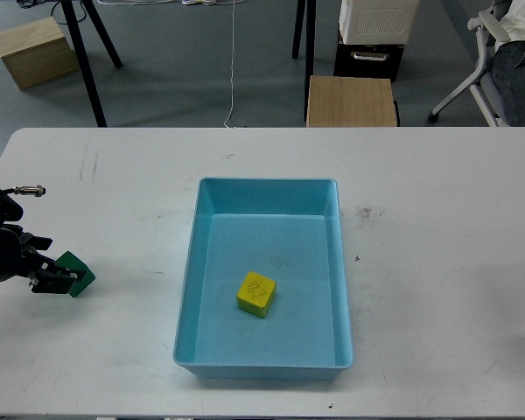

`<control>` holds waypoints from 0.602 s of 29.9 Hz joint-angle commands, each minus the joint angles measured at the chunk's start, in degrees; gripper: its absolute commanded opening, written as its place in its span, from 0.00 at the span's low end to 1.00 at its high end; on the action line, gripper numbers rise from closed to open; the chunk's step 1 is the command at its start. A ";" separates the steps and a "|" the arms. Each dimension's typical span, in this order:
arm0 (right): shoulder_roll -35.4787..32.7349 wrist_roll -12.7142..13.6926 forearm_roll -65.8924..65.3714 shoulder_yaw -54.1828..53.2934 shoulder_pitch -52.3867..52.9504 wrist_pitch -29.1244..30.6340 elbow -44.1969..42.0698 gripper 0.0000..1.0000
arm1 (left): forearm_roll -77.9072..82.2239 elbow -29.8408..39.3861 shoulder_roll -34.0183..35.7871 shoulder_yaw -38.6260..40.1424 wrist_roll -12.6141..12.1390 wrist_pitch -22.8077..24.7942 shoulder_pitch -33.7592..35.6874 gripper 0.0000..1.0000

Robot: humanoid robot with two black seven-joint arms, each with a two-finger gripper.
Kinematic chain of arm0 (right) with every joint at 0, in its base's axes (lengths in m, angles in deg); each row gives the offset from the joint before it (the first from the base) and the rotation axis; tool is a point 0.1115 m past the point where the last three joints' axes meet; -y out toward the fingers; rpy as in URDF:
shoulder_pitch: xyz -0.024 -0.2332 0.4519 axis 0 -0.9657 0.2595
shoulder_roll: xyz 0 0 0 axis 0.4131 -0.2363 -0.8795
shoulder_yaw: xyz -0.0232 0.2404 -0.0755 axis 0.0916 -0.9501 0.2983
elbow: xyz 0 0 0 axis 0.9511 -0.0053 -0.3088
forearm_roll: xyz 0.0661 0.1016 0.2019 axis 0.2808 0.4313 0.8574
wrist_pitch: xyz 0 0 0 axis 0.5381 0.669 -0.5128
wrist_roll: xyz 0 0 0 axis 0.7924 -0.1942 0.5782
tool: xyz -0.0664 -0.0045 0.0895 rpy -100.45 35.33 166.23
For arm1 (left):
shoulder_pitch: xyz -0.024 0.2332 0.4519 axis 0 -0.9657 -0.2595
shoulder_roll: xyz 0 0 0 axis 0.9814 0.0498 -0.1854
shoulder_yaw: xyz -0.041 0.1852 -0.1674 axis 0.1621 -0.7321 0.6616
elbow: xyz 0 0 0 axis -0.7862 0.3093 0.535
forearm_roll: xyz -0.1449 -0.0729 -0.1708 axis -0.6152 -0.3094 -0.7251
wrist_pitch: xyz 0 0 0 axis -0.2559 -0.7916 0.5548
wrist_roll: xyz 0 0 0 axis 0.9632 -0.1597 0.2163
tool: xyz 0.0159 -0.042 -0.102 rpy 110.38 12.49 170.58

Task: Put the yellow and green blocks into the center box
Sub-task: 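Lower the left gripper onto the green cube and close it, then lift the green cube and carry it over the yellow cube in the tray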

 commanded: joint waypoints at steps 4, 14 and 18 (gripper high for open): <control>0.00 0.00 0.00 -0.07 -0.01 -0.09 -0.08 0.99 | -0.01 -0.98 -0.03 -3.23 0.00 0.00 0.18 0.92; 0.35 0.00 0.00 -0.07 -0.01 -0.17 -0.70 0.99 | -0.01 -2.99 -0.82 -4.65 0.00 -5.24 0.09 0.81; 0.53 0.00 0.00 -0.07 -0.01 -0.17 -0.70 0.99 | -0.01 -4.23 -1.44 -4.91 0.00 -5.24 0.01 0.72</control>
